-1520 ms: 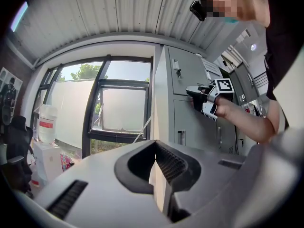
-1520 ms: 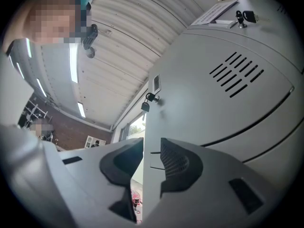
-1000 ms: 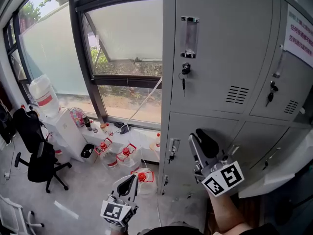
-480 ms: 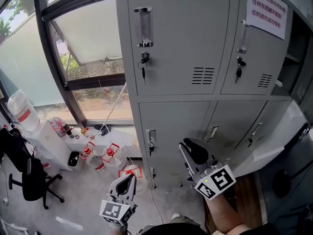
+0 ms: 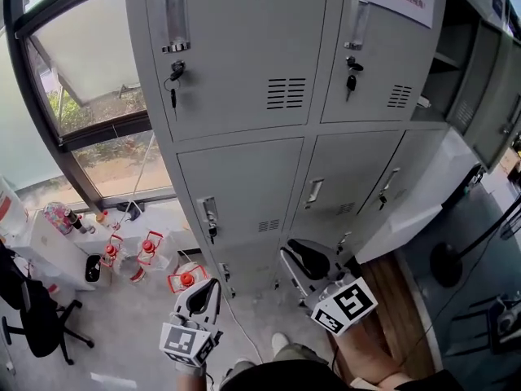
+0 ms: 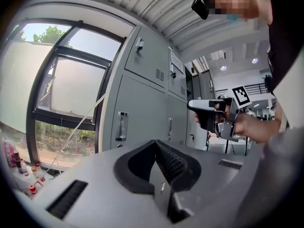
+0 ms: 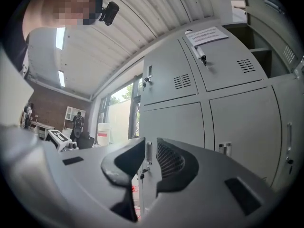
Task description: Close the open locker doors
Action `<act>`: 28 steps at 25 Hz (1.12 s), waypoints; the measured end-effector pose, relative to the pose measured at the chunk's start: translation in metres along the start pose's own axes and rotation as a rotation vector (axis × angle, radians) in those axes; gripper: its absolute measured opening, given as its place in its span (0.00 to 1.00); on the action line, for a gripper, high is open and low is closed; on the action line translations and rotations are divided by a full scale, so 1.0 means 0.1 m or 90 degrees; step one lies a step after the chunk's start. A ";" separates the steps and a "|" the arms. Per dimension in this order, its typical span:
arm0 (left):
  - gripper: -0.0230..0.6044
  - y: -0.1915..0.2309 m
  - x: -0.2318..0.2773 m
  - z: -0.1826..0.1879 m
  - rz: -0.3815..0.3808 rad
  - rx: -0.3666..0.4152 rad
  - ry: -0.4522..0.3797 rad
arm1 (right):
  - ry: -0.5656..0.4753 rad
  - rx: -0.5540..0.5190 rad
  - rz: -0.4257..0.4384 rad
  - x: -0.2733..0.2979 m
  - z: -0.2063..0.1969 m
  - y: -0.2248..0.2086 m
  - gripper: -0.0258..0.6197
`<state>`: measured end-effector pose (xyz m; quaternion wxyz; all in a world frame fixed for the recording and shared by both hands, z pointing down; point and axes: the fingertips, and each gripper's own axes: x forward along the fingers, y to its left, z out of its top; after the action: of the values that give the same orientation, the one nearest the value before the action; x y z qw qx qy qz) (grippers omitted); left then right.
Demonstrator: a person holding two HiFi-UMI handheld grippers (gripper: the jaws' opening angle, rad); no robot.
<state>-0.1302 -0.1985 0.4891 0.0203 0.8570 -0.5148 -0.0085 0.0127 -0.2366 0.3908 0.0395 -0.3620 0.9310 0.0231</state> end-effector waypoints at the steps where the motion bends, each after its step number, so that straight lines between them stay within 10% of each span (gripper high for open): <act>1: 0.05 -0.03 0.03 -0.02 -0.008 -0.003 0.006 | 0.007 0.001 -0.006 -0.04 -0.05 -0.01 0.17; 28: 0.05 -0.83 0.44 -0.61 -0.209 -0.019 0.096 | 0.117 0.000 -0.070 -0.97 -0.95 -0.11 0.17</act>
<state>-0.0343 -0.1968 0.5469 0.0700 0.9272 -0.3651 0.0450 0.0859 -0.1866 0.4938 -0.0451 -0.4132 0.9095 -0.0125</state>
